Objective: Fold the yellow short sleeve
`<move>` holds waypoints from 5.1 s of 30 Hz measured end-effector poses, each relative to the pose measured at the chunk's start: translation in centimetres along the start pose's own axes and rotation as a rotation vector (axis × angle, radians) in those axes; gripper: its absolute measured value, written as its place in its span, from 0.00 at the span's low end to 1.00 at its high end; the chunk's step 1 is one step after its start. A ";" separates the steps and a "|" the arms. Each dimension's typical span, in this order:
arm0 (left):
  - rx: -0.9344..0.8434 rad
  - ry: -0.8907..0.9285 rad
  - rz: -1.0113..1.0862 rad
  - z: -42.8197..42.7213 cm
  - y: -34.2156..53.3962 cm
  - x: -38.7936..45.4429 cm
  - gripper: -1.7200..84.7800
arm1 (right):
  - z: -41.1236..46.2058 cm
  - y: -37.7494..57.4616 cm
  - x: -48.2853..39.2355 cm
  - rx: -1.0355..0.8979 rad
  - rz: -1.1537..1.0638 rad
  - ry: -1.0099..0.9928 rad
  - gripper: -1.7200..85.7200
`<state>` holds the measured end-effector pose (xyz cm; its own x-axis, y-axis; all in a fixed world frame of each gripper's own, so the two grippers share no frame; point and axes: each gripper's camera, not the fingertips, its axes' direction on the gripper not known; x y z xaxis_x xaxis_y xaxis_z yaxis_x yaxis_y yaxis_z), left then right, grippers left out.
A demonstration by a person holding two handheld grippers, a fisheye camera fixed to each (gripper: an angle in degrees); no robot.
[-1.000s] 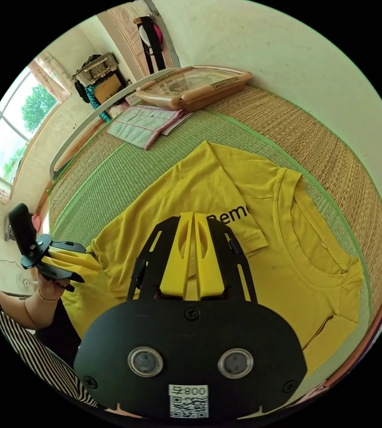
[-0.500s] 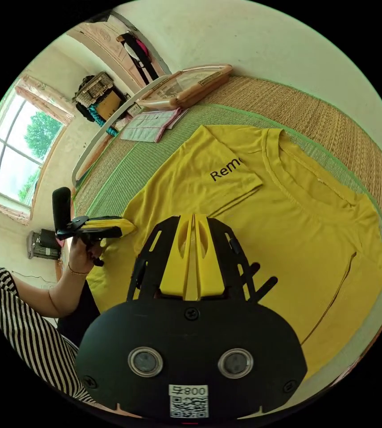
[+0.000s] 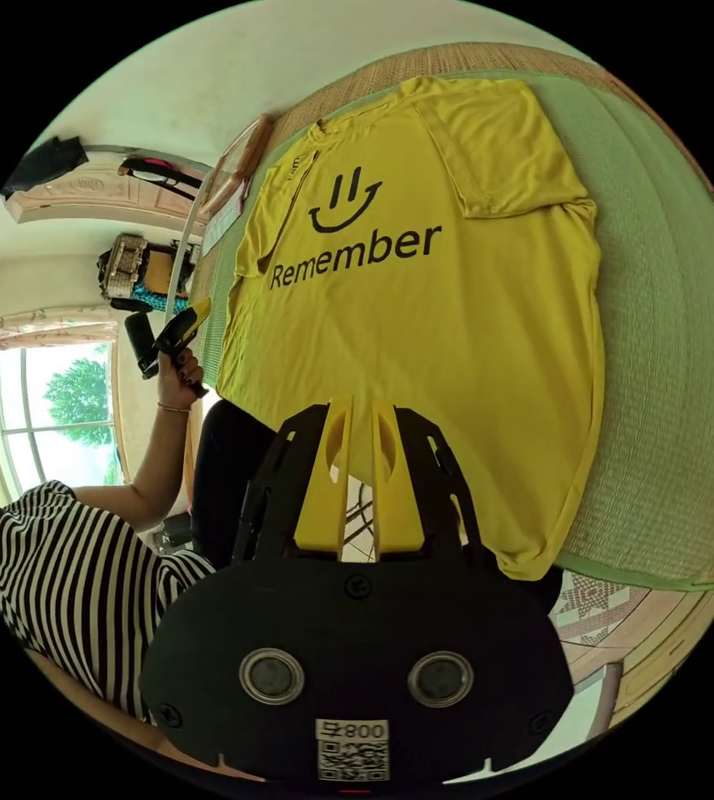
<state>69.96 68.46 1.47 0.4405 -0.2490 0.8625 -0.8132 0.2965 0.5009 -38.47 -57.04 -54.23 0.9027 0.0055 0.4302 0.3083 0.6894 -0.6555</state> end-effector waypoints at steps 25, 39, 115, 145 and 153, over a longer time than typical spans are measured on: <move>0.061 0.021 -0.345 -12.2 24.5 7.4 0.07 | -0.4 29.6 14.5 0.055 0.142 0.178 0.15; -0.017 0.048 -0.352 -11.6 26.1 10.0 0.07 | 2.5 30.6 11.3 -0.060 -0.044 0.234 0.05; -0.285 -0.192 -0.291 -23.6 30.5 5.4 0.02 | 2.9 32.1 11.4 -0.292 -0.044 0.237 0.03; 0.196 0.098 -0.199 -48.1 47.5 9.7 0.02 | -18.3 51.0 25.5 0.124 -0.177 -0.265 0.03; 0.251 0.125 -0.213 -52.6 53.8 9.7 0.02 | -20.1 58.4 29.5 0.176 -0.181 -0.326 0.03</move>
<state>50.48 130.50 40.60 0.6410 -0.1611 0.7505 -0.7593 0.0102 0.6507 12.16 -31.16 -92.28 0.6871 0.0824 0.7219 0.3723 0.8133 -0.4472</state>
